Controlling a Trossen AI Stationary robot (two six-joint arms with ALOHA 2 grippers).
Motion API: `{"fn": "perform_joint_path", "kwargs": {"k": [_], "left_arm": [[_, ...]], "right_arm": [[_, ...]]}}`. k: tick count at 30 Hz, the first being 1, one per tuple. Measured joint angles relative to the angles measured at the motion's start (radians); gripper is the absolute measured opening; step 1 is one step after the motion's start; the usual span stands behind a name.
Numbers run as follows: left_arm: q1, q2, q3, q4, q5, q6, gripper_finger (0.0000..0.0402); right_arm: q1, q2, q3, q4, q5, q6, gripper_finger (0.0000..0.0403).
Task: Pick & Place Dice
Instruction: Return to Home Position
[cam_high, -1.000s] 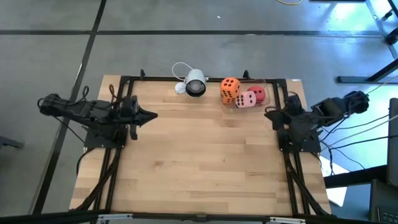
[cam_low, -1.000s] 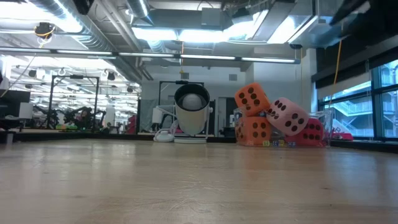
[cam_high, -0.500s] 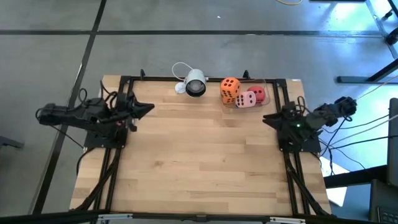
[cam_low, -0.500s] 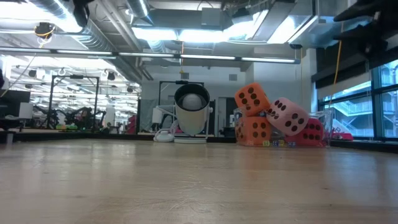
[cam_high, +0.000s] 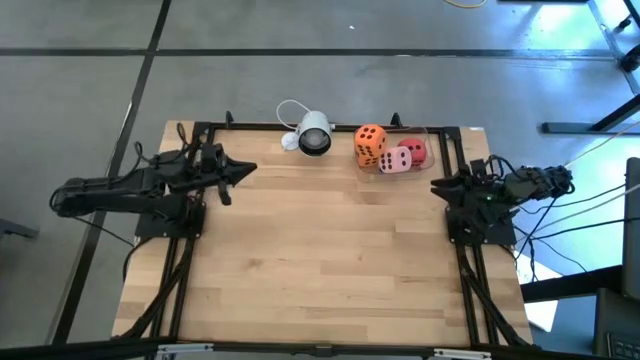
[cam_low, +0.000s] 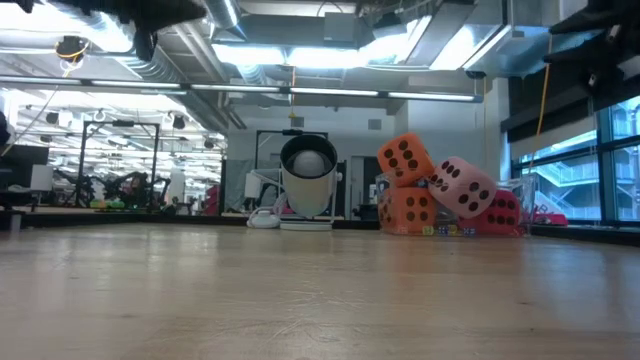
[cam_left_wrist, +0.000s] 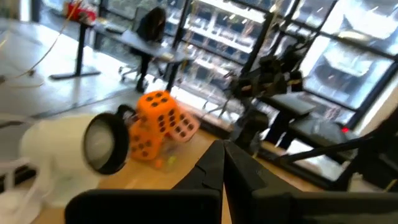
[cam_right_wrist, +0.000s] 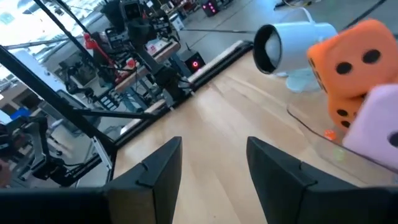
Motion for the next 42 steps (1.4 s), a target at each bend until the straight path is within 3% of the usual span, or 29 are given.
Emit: {"fn": "perform_joint_path", "kwargs": {"k": [5, 13, 18, 28, 35, 42], "left_arm": [[0.064, -0.011, -0.021, -0.05, 0.031, -0.033, 0.0002], [0.078, -0.122, -0.187, 0.024, 0.06, -0.088, 0.0003], [0.077, -0.241, -0.225, 0.009, 0.082, -0.091, 0.0004], [0.064, -0.4, -0.231, -0.212, 0.081, -0.093, 0.0004], [0.038, -0.48, -0.329, -0.187, 0.079, -0.106, 0.0004], [0.016, -0.481, -0.409, -0.09, 0.081, -0.105, 0.0004]], "right_arm": [[-0.001, -0.038, -0.001, -0.096, -0.001, 0.063, 0.018], [-0.002, -0.039, -0.07, -0.082, 0.009, 0.112, 0.0171], [-0.002, -0.039, -0.173, 0.011, -0.014, 0.182, 0.016], [-0.002, -0.039, -0.274, 0.175, 0.022, 0.151, 0.0153], [-0.002, -0.039, -0.371, 0.305, 0.017, 0.131, 0.0153], [-0.006, -0.037, -0.424, 0.416, 0.046, 0.117, 0.0153]]}}
